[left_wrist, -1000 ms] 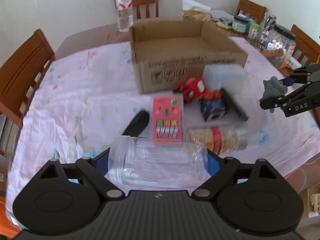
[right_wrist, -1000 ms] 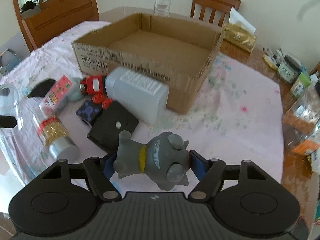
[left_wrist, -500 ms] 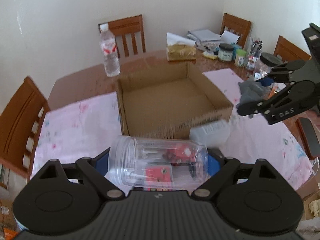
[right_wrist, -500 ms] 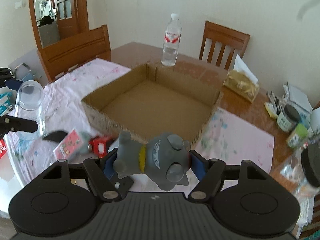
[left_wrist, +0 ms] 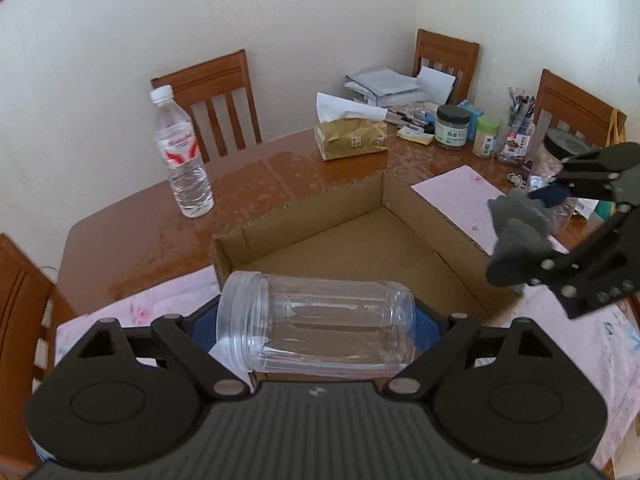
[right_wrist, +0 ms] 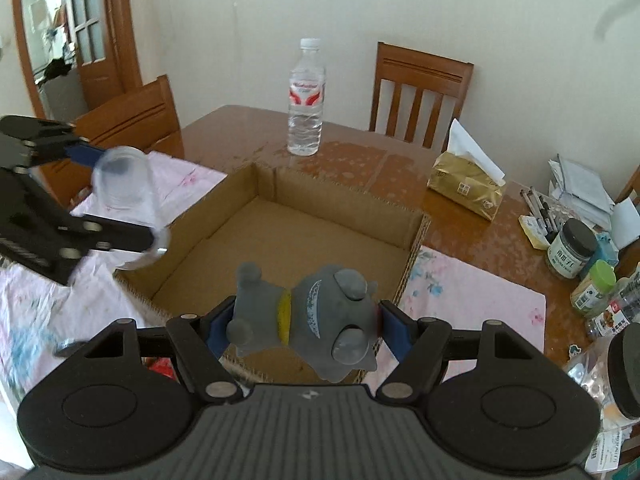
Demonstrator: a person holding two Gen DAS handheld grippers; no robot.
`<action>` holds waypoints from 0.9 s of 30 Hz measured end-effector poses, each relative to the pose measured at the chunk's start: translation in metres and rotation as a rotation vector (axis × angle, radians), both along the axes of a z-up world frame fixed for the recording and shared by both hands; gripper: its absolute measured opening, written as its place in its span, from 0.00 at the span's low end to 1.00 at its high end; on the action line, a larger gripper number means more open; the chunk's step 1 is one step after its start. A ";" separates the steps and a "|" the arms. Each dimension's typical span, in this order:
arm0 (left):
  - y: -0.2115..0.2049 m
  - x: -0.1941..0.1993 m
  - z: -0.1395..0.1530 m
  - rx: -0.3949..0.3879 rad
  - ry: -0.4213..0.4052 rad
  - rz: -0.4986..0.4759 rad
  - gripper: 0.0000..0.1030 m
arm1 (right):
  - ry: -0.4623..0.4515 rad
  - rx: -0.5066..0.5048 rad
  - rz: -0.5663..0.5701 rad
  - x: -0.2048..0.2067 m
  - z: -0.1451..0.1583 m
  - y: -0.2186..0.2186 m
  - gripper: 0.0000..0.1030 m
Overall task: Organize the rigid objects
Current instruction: 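Carry the jar and gray toy into the cardboard box and release both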
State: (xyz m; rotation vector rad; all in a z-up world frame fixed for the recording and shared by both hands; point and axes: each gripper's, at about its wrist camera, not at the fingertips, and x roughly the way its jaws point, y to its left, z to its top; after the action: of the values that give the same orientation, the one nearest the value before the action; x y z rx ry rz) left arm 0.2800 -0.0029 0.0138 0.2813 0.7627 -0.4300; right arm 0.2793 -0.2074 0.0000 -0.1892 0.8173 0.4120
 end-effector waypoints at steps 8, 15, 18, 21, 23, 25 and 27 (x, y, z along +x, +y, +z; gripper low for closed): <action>-0.010 0.063 -0.019 0.001 -0.020 0.014 0.90 | 0.001 -0.016 -0.048 0.016 0.004 0.002 0.76; -0.001 0.078 -0.032 -0.016 -0.016 0.069 0.95 | 0.008 -0.031 -0.065 0.027 0.001 0.006 0.76; 0.010 0.065 -0.027 -0.037 -0.033 0.093 0.97 | 0.014 -0.038 -0.063 0.033 -0.001 0.008 0.76; 0.023 0.049 -0.021 -0.052 -0.027 0.136 0.97 | 0.023 -0.037 -0.059 0.041 -0.005 0.011 0.76; 0.033 0.034 -0.017 -0.060 -0.030 0.162 0.97 | 0.027 -0.042 -0.055 0.046 -0.007 0.014 0.76; 0.042 0.020 -0.015 -0.067 -0.029 0.198 0.98 | 0.037 -0.041 -0.051 0.056 -0.010 0.016 0.76; 0.050 0.008 -0.016 -0.065 -0.018 0.240 0.98 | 0.042 -0.045 -0.050 0.065 -0.013 0.018 0.76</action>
State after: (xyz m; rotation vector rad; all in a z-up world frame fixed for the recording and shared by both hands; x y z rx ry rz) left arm 0.2877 0.0469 -0.0024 0.1306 0.7526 -0.2249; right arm 0.3447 -0.1898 -0.0134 -0.2024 0.8712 0.3510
